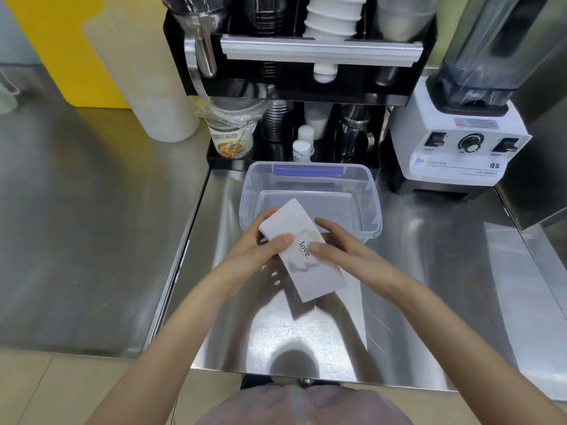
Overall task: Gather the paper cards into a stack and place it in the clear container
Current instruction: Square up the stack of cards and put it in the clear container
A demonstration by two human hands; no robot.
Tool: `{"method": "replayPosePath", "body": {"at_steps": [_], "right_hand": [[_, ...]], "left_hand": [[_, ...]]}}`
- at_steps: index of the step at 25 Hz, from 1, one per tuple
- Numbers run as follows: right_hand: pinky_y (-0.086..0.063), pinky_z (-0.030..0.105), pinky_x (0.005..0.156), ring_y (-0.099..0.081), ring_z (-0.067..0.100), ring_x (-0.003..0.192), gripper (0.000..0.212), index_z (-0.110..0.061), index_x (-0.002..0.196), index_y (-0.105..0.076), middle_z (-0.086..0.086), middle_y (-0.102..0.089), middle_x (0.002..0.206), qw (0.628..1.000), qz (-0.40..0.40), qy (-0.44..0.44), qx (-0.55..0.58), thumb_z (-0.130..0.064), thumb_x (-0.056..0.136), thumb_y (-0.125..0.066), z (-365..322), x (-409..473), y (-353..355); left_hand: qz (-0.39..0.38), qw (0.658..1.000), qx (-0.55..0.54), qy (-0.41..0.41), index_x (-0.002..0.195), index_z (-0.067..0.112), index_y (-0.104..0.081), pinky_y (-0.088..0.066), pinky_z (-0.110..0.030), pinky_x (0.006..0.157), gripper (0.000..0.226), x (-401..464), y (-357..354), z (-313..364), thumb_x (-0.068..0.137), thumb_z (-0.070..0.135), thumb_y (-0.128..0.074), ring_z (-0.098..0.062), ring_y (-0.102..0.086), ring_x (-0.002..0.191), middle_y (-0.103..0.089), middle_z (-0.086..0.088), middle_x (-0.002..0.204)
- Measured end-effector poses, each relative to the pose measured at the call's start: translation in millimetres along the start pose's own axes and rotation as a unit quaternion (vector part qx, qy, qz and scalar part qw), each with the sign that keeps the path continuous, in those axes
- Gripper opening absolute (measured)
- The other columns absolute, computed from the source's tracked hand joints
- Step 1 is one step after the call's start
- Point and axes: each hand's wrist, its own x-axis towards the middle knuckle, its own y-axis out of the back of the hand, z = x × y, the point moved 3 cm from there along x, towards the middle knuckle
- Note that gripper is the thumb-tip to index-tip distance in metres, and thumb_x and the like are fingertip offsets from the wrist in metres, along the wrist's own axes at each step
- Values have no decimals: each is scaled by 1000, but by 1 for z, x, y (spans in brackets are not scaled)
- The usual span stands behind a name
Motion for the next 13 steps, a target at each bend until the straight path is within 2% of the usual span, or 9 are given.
{"method": "replayPosePath", "body": {"at_steps": [2,3,5,7,9,13], "right_hand": [[-47,26,92,-61,13,104,49,-24,134,-42,1,-62,123,1000,-27,0,-2,-32,88,-55,-11,12,-4],[-48,30,92,-62,15,105,44,-24,130,-46,3,-63,122,999,-41,1,-2,-32,88,-54,-17,18,-7],[-50,35,93,-63,16,103,35,-24,123,-51,0,-66,113,998,-61,-2,13,-32,89,-53,-25,31,-11],[-52,33,88,-63,16,98,30,-22,118,-53,-2,-67,104,997,-65,-15,39,-31,89,-52,-33,43,-16],[-52,30,80,-63,16,94,35,-17,121,-52,-1,-66,102,997,-58,-16,53,-30,88,-51,-39,58,-20],[-51,27,77,-62,13,87,23,-19,111,-53,0,-65,100,997,-1,-9,76,-26,90,-48,-47,85,-18]], "left_hand": [[12,1000,16,-3,120,22,-39,-54,-14,64,37,6,4,14,87,17,-55,-10,-60,91,-59,4,106],[23,999,24,0,119,20,-35,-54,-15,65,35,10,7,20,89,17,-51,-9,-60,88,-58,5,103],[35,998,40,16,116,20,-32,-52,-22,75,29,19,13,29,91,22,-46,-9,-59,86,-56,5,102],[40,998,47,25,117,19,-33,-47,-27,82,29,28,18,36,91,26,-45,-11,-58,89,-56,2,106],[44,997,56,30,120,17,-34,-47,-28,84,33,39,25,42,91,28,-46,-14,-58,91,-56,0,107],[44,994,90,38,125,21,-38,-46,-27,88,40,63,43,54,89,34,-50,-15,-59,100,-60,0,113]]}}
